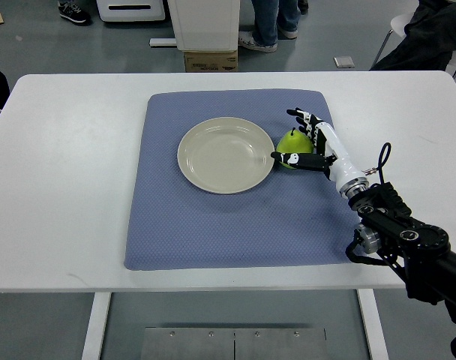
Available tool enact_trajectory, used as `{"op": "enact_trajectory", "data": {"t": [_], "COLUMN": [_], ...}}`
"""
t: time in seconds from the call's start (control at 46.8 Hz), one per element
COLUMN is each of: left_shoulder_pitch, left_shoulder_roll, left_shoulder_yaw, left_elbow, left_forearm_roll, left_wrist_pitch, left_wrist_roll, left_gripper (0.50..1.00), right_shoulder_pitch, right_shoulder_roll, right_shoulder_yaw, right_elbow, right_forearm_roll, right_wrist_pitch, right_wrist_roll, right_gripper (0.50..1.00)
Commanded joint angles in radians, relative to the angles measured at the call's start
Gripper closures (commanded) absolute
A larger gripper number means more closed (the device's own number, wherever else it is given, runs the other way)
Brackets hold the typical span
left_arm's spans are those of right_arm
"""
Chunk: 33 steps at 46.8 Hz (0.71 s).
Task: Place pear on plate with right hand
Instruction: 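Lower the right hand around the green pear and close the fingers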
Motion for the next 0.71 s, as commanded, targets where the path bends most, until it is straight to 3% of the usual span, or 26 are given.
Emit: {"op": "enact_trajectory", "data": {"t": [0.0,0.684], "left_shoulder_pitch": [0.000,0.000], "left_shoulder_roll": [0.000,0.000], "left_shoulder_yaw": [0.000,0.000], "left_elbow": [0.000,0.000], "left_forearm_roll": [0.000,0.000], "left_wrist_pitch": [0.000,0.000], "left_wrist_roll": [0.001,0.001], "left_gripper": [0.500,0.500], "right_shoulder_pitch": [-0.001,-0.018], "right_shoulder_roll": [0.003,0.016], "right_shoulder_yaw": [0.000,-0.026], "right_elbow": [-0.010,-0.061], "right_forearm_roll": [0.000,0.000], "right_wrist_pitch": [-0.001,-0.046], "right_wrist_roll": [0.000,0.019], "right_gripper": [0.504,0.509]}}
